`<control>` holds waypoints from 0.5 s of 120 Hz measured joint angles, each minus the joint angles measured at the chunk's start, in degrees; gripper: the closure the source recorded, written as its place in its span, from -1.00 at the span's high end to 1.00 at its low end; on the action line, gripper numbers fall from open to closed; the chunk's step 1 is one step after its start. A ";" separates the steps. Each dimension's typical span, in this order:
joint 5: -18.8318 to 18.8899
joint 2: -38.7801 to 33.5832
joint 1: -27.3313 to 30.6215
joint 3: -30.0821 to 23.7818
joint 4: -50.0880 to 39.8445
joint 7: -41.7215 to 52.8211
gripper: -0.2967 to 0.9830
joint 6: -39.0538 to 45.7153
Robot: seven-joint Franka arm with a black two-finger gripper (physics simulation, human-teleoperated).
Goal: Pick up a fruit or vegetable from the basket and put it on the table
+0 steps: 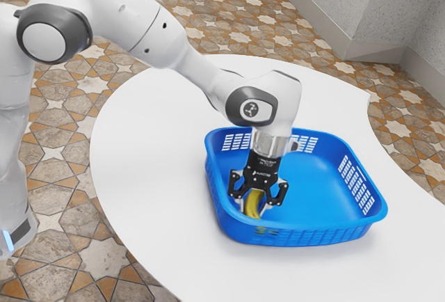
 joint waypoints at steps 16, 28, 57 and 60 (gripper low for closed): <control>0.09 -0.08 0.00 -0.01 0.09 0.09 -0.22 -0.06; 0.13 -0.02 -0.01 0.00 0.16 0.14 -0.22 -0.08; 0.51 -0.86 -0.53 -0.01 0.47 0.12 -0.24 -0.12; 0.56 -0.97 -0.53 0.00 0.57 0.11 -0.24 -0.12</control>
